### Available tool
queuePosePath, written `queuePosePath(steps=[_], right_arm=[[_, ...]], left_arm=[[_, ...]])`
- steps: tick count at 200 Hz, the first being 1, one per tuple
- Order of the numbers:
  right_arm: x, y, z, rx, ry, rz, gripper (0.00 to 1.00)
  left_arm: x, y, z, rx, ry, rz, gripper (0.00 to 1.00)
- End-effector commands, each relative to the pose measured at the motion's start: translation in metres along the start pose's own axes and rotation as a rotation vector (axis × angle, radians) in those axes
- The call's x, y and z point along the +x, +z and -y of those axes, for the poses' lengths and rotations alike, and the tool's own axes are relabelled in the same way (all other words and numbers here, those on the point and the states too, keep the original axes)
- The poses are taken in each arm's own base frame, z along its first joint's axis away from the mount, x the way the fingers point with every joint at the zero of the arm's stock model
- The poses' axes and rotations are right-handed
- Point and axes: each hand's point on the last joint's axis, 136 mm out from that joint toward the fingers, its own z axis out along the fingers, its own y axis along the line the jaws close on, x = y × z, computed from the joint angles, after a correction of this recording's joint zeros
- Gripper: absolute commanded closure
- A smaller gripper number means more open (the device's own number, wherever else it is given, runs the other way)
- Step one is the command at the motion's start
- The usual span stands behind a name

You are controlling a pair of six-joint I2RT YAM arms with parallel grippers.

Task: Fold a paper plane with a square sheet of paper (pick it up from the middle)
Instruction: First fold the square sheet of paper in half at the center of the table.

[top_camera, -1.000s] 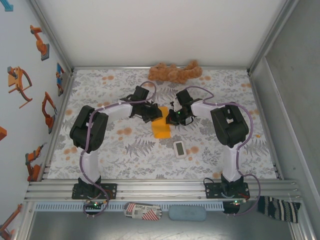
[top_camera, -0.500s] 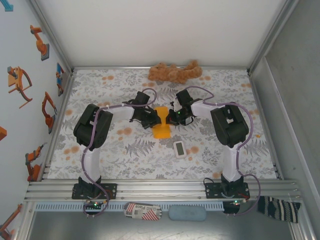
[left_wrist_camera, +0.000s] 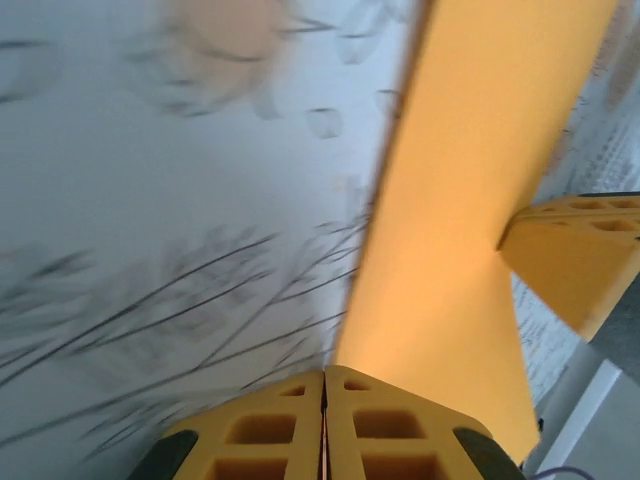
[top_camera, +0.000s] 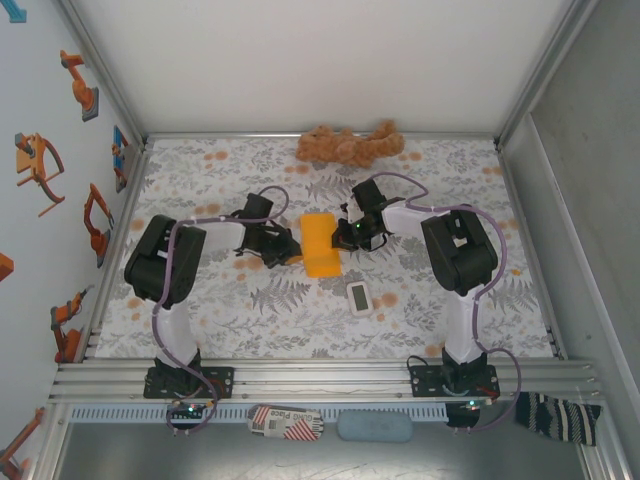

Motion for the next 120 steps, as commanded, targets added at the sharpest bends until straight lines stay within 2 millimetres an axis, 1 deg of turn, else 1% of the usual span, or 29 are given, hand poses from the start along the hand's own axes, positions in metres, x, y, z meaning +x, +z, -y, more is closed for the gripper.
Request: queuePosePath(steps=[1,15,27,41,58,74,87,112,120], right_arm=[[0.063,0.031,0.109,0.373,0.145,-0.161,1.00],[0.064,0.031,0.110,0.374,0.147,-0.160,1.00],[0.064,0.031,0.110,0.373,0.147,-0.161,1.00],[0.064,0.032,0.110,0.372,0.150,-0.163,1.00],[0.064,0.032,0.110,0.370,0.151,-0.162,1.00],[0.064,0.032,0.110,0.370,0.153,-0.159,1.00],[0.064,0.031,0.109,0.370,0.150,-0.158,1.00],[0.064,0.031,0.110,0.372,0.150,-0.159,1.00],[0.065,0.032,0.111,0.371,0.152,-0.162,1.00]], left_arm=[[0.004,-0.021,0.000,-0.032,0.021,0.023,0.90],[-0.001,-0.029,0.022,0.019,0.056,0.050,0.90],[-0.003,-0.029,0.039,0.062,0.078,0.063,0.89],[-0.004,-0.019,0.057,0.113,0.088,0.050,0.89],[-0.001,0.002,0.071,0.140,0.091,0.000,0.89],[0.001,0.016,0.076,0.145,0.091,-0.023,0.89],[0.002,0.023,0.074,0.137,0.086,-0.032,0.89],[0.009,0.032,0.057,0.108,0.074,-0.054,0.89],[0.013,0.034,0.048,0.086,0.070,-0.062,0.89]])
